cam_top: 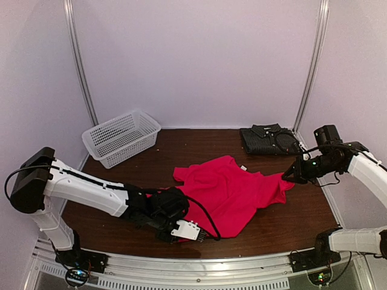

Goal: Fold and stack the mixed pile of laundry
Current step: Flatten out the crumpled T-shirt at the center of the board.

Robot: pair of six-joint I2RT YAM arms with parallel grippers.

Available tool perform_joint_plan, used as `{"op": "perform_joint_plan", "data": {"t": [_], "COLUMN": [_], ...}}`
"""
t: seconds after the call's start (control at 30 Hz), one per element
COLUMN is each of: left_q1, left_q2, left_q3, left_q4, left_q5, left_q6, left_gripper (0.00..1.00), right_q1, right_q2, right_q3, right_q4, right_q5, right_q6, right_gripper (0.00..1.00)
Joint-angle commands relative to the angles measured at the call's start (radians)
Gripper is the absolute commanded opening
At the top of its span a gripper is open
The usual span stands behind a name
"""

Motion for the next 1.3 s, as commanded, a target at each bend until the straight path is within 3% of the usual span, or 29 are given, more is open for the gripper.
{"op": "perform_joint_plan", "data": {"t": [0.0,0.07,0.23,0.4,0.57,0.77,0.9,1.03,1.27], "left_q1": [-0.004,-0.001,0.101,0.301,0.399,0.399,0.396,0.359,0.104], "left_q2": [-0.017,-0.051,-0.144,-0.221,-0.235,-0.207,-0.268,-0.368,-0.446], "left_q3": [0.012,0.020,0.132,0.363,0.615,0.860,0.886,0.835,0.845], "left_q4": [0.037,0.047,0.028,-0.084,-0.135,-0.208,-0.215,-0.170,-0.186], "left_q5": [-0.054,-0.095,-0.243,-0.330,-0.340,-0.291,-0.204,-0.106,-0.228], "left_q6": [0.001,-0.036,-0.295,-0.579,-0.701,-0.614,-0.597,-0.605,-0.588], "left_gripper": [0.06,0.00,0.00,0.00,0.00,0.00,0.00,0.00,0.00], "right_q1": [-0.010,-0.010,-0.037,-0.099,-0.126,-0.125,-0.126,-0.126,-0.126], "right_q2": [-0.011,-0.012,0.010,0.080,0.212,0.337,0.362,0.302,0.134], "right_q3": [0.006,0.019,0.162,0.437,0.763,1.111,1.276,1.304,1.308], "right_q4": [0.016,0.016,0.027,0.063,0.096,0.138,0.082,0.073,0.064], "right_q5": [0.003,0.006,0.022,0.032,0.051,0.045,0.019,-0.012,-0.051], "right_q6": [0.000,0.002,0.004,0.011,0.013,0.052,0.032,0.013,0.000], "right_gripper": [0.00,0.00,0.00,0.00,0.00,0.00,0.00,0.00,0.00]}}
